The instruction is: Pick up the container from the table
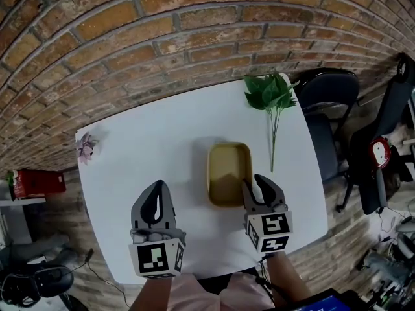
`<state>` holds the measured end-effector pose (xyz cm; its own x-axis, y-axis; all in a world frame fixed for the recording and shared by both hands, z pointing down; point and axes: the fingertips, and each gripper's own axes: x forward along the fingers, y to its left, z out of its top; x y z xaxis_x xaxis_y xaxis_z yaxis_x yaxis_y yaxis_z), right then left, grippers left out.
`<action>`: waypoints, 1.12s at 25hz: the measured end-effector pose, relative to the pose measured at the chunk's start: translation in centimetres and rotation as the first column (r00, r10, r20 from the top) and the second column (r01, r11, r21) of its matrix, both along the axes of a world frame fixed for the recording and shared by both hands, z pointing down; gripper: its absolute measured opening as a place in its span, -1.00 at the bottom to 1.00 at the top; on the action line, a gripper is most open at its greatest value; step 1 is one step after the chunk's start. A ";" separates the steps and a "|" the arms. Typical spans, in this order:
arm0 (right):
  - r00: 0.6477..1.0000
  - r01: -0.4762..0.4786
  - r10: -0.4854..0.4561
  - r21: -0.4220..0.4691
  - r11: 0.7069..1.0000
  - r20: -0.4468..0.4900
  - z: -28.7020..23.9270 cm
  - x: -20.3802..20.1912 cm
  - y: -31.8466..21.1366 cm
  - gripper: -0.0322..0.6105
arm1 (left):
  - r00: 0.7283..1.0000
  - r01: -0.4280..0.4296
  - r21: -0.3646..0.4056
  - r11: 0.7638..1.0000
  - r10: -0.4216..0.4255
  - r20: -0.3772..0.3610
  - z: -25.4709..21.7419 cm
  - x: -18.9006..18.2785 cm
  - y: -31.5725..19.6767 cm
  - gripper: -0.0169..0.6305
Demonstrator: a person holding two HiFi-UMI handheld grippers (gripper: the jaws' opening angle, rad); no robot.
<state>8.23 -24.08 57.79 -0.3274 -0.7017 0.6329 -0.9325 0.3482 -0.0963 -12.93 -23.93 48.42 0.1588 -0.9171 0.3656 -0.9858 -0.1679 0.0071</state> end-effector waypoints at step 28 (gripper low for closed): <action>1.000 -0.020 0.020 -0.012 1.000 -0.023 0.5 0.0 -0.5 -0.71 | 1.000 0.007 -0.005 1.000 -0.007 -0.008 0.3 -0.7 -0.5 -0.92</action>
<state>8.20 -24.62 58.25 -0.2985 -0.6999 0.6489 -0.9412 0.3284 -0.0788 -13.60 -24.46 48.68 0.1557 -0.9164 0.3687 -0.9868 -0.1612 0.0161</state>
